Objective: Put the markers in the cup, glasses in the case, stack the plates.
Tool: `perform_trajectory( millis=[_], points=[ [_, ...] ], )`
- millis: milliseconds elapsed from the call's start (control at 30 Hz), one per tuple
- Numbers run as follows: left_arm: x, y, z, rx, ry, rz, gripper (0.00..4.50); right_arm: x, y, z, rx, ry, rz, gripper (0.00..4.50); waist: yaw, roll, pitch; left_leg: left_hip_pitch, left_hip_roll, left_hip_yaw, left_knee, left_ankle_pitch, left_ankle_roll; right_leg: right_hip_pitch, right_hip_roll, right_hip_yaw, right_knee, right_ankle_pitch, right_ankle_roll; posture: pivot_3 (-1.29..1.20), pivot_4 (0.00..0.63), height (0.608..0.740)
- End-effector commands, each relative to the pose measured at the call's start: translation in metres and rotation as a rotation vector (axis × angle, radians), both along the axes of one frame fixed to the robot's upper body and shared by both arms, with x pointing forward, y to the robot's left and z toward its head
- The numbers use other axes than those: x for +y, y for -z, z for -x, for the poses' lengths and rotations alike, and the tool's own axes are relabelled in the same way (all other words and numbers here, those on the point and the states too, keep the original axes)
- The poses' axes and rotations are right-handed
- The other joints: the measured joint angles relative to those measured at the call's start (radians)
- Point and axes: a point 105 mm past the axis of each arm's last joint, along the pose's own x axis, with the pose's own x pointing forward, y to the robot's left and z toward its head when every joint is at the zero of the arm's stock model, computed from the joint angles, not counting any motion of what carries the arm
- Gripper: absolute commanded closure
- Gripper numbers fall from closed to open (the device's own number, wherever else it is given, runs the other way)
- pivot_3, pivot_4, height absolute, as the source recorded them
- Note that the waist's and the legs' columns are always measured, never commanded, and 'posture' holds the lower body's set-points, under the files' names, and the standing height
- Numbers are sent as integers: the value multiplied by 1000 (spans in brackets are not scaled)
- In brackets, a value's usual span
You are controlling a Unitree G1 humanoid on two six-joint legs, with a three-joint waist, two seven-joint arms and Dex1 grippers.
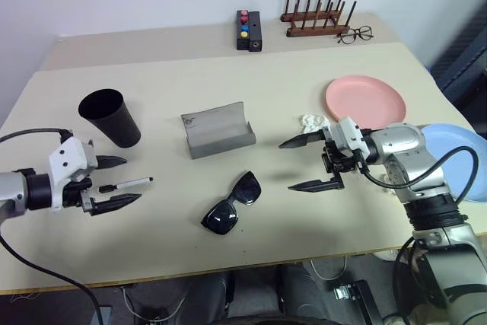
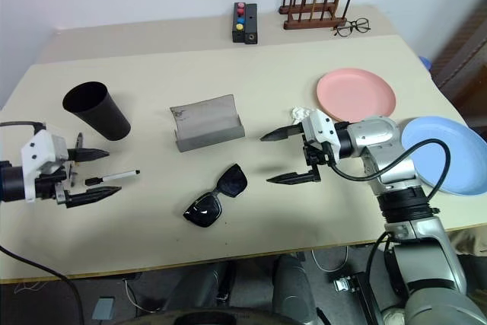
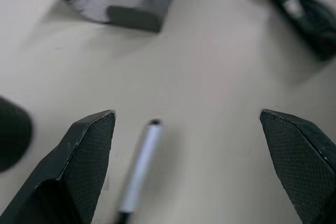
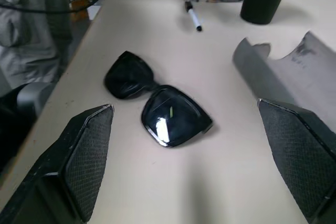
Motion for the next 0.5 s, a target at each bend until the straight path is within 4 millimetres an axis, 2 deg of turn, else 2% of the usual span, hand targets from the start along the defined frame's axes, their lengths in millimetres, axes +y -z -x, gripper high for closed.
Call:
perform_trajectory(
  millis=[33,200,367,500],
  points=[
    [12,-3,-11,-53,7,-71,0,10,-10,-6,-55,-4,-18,36,-2,0,0,0,0,0,0,0,0,0,0,0,0,0,0,0,150,740],
    [16,2,-23,-105,27,-143,0,0,-3,-19,-93,59,41,36,-5,0,0,-1,0,1,0,0,0,-2,0,0,1,0,0,0,150,740],
    [18,7,-19,-90,51,-138,0,-9,-3,-24,-106,81,78,36,-9,0,0,-1,0,2,0,0,0,-3,0,0,2,0,0,0,150,740],
    [27,13,-16,-68,55,-157,0,-12,-5,-31,-112,96,94,36,-22,0,0,-1,0,2,0,0,0,-4,0,0,3,0,0,0,150,740]
  ],
)
